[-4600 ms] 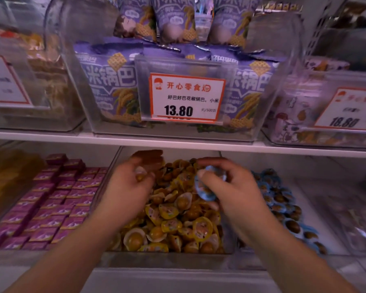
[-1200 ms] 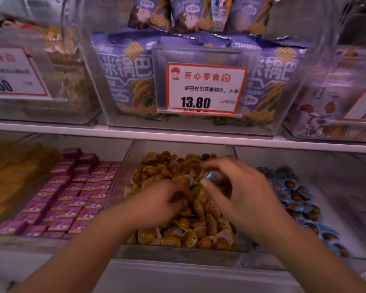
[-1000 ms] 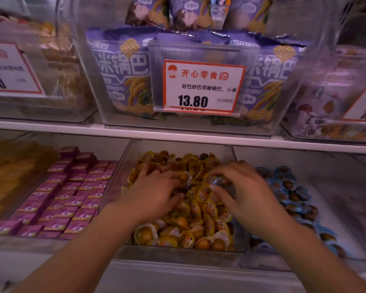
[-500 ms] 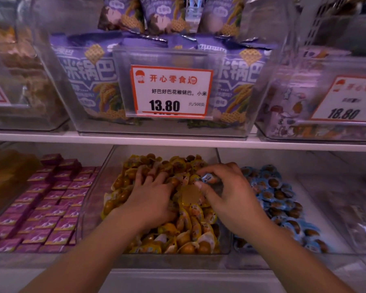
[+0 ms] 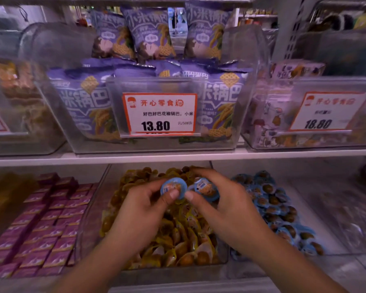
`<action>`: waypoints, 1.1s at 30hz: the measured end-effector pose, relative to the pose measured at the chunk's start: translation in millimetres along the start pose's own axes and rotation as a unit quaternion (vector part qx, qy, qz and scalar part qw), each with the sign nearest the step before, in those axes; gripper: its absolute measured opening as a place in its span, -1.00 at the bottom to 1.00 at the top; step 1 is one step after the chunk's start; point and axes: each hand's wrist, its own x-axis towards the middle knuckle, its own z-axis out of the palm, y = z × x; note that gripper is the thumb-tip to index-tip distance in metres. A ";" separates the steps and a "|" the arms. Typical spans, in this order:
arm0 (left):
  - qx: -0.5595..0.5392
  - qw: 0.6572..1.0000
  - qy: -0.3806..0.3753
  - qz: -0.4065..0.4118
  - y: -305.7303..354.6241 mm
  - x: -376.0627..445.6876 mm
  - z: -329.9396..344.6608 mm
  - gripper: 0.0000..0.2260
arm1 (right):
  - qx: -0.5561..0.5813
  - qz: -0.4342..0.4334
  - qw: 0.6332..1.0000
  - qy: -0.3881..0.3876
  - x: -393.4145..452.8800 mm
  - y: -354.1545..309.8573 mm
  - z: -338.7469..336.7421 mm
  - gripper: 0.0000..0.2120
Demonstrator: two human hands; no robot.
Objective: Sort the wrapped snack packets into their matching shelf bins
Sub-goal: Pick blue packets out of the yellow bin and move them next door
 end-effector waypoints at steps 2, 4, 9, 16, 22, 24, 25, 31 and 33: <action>-0.016 0.999 -0.030 0.022 4.0 -1.9 8.9 -0.85 | 0.050 -0.003 0.997 -0.062 -5.1 -6.6 0.1 -0.49; -0.031 0.997 -0.055 0.037 5.1 -3.0 12.6 -0.79 | 0.081 0.006 0.995 -0.061 -7.4 -7.7 -1.9 -0.55; -0.029 0.993 -0.104 0.057 -2.3 -6.4 18.9 -0.60 | 0.157 0.044 0.987 -0.013 -6.1 -2.5 -18.9 -0.83; 0.070 0.995 -0.044 0.047 -17.2 -2.2 26.0 -0.58 | 0.137 0.078 0.979 0.129 8.5 36.2 -50.9 -0.77; 0.316 0.913 -0.259 -0.001 -29.1 -1.1 10.7 -0.35 | -0.146 0.246 0.943 -0.168 4.4 97.0 -77.1 -0.50; 0.343 0.883 -0.318 -0.033 -28.7 -2.8 11.4 -0.22 | -0.178 0.254 0.932 -0.190 4.0 96.2 -76.7 -0.47; 0.349 0.877 -0.327 -0.040 -28.5 -3.2 12.1 -0.19 | -0.193 0.242 0.937 -0.164 5.3 92.3 -76.2 -0.48; 0.439 0.872 -0.206 0.068 -37.8 7.1 7.1 -0.66 | -0.114 0.027 0.993 0.025 5.5 46.2 -43.3 -0.75; 0.482 0.863 -0.137 0.063 -46.7 18.6 -11.1 -0.80 | -0.110 -0.020 0.993 0.024 -0.8 36.7 -24.1 -0.82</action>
